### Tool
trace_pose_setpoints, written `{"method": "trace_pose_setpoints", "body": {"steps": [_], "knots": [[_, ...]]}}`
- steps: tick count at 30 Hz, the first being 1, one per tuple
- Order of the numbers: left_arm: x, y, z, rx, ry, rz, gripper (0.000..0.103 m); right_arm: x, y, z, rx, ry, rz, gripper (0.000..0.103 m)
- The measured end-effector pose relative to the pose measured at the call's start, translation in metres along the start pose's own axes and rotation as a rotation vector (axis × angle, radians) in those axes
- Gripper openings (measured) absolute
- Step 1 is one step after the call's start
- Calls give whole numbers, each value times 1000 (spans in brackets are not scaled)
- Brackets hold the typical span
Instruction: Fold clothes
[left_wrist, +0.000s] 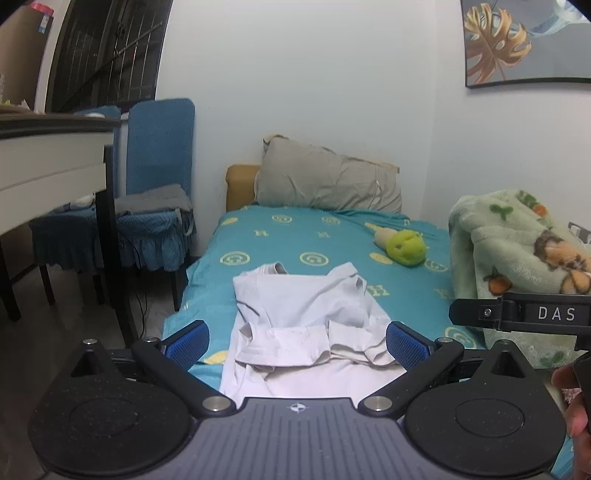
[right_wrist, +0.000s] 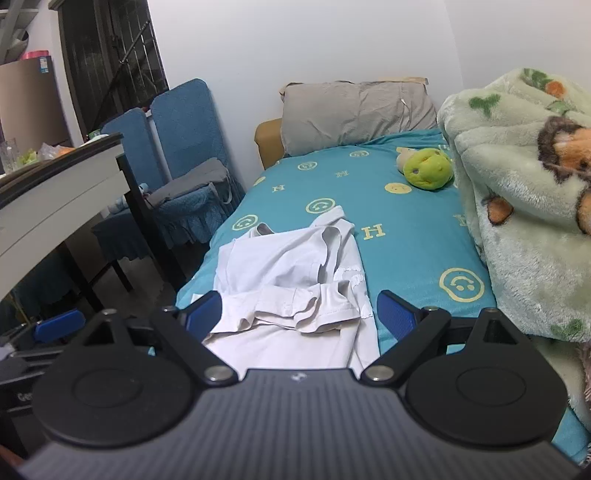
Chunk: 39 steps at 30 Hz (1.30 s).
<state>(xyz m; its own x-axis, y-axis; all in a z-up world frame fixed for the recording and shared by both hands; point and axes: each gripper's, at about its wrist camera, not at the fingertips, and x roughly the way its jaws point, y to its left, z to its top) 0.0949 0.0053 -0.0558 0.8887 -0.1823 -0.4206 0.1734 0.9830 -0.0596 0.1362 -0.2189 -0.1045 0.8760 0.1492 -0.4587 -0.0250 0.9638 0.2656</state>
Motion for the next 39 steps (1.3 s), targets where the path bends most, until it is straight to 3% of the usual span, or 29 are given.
{"method": "trace_pose_setpoints", "body": {"steps": [12, 14, 20, 26, 29, 33, 39], "knots": [[21, 8, -9, -56, 93, 21, 103, 12, -4, -3, 31, 19, -29, 92], [28, 16, -10, -128, 143, 0, 103, 14, -5, -3, 37, 28, -28, 92], [61, 56, -29, -460, 394, -62, 103, 20, -12, -4, 93, 65, -30, 92], [80, 96, -58, -766, 520, -93, 103, 24, -15, -7, 125, 97, -32, 92], [85, 110, -69, -887, 551, -115, 102, 27, -17, -9, 140, 111, -33, 92], [89, 119, -79, -975, 560, -128, 100, 29, -25, -10, 190, 130, -49, 92], [94, 121, -85, -1068, 566, -201, 97, 34, -59, -25, 460, 177, -44, 92]]}}
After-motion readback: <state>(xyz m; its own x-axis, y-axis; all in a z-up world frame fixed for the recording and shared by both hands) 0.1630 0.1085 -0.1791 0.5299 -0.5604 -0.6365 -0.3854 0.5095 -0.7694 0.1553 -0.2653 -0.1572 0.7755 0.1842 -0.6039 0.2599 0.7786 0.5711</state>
